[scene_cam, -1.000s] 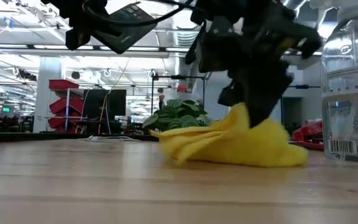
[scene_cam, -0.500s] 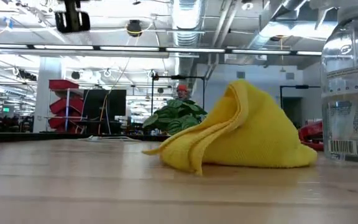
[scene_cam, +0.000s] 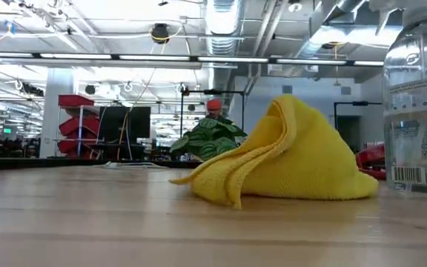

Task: Apply microfiber cloth
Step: Wipe the back and front of the cellphone with the yellow microfiber cloth

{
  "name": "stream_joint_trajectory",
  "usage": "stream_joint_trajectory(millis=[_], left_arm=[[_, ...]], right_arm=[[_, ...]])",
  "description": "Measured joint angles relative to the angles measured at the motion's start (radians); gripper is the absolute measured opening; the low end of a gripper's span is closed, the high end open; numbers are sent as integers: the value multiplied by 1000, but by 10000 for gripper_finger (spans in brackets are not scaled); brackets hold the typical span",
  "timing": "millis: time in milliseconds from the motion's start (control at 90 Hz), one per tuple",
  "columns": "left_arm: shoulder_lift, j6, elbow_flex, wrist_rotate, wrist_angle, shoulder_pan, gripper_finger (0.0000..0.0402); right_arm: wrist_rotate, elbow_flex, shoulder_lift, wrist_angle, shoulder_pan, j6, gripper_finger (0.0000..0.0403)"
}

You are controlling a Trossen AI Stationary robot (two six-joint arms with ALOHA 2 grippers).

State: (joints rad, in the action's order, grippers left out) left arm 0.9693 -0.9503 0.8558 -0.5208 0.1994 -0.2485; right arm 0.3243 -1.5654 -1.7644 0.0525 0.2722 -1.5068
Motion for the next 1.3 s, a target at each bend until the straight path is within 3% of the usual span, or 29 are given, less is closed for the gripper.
stream_joint_trajectory(millis=[133, 467, 878, 1189, 1300], left_arm=[[0, -17, 0, -13, 10, -1, 11], [0, -19, 0, 0, 59, -13, 11], [-1, -47, 0, -51, 75, -13, 11], [0, -69, -2, -68, 102, -14, 11], [-1, -65, -2, -68, 91, -14, 11]], right_arm=[[7, -21, -42, -48, 6, -14, 281], [-2, -21, -55, -65, 20, -21, 195], [5, -21, -61, -14, 51, 59, 212], [-31, -22, -73, -34, 60, 45, 85], [-34, -22, -72, -42, 64, 1, 65]])
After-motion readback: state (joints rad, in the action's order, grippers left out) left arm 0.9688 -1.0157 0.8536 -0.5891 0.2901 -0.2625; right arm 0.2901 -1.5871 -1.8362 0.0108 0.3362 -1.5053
